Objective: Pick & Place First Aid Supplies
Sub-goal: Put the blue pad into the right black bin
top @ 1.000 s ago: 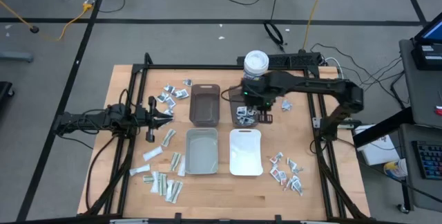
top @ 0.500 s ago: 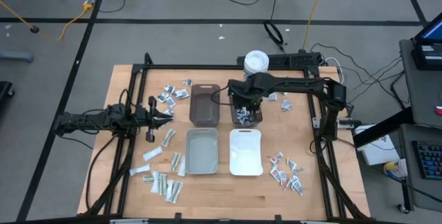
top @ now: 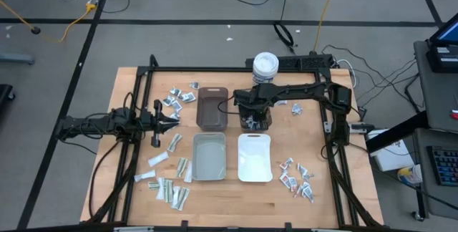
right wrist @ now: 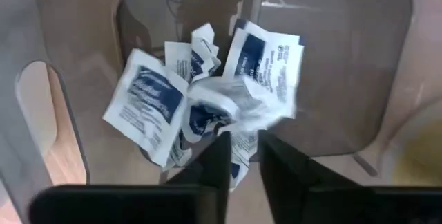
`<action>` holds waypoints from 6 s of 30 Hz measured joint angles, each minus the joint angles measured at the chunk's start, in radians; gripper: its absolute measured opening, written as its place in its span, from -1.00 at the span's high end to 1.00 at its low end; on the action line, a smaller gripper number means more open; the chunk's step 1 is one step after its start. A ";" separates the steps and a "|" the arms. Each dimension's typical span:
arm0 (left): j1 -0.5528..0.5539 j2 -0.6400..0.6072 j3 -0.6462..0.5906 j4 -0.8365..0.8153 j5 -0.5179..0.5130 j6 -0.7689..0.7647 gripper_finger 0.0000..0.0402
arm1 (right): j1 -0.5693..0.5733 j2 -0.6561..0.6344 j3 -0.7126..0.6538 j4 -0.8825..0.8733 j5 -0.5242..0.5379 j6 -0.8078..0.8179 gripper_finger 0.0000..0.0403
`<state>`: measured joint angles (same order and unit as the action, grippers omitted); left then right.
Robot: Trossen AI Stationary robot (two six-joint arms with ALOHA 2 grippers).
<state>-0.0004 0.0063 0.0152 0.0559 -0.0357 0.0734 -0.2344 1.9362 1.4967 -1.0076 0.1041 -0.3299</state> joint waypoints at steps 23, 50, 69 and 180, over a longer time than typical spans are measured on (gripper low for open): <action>0.000 0.000 0.000 0.000 0.000 0.000 0.77 | -0.192 -0.285 -0.041 -0.258 0.101 0.596 0.10; 0.000 0.000 0.000 0.000 0.000 0.000 0.77 | -0.460 -0.481 -0.690 0.196 0.102 0.842 0.17; 0.000 0.000 0.000 0.000 0.000 0.000 0.77 | -0.439 -0.491 -0.756 0.296 0.052 0.792 0.96; 0.000 0.000 0.000 0.000 0.000 0.000 0.77 | -0.010 -0.013 0.080 -0.101 0.000 0.474 -0.12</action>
<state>-0.0002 0.0061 0.0151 0.0559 -0.0357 0.0734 -0.2444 1.9228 1.5764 -1.1087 0.1040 0.1440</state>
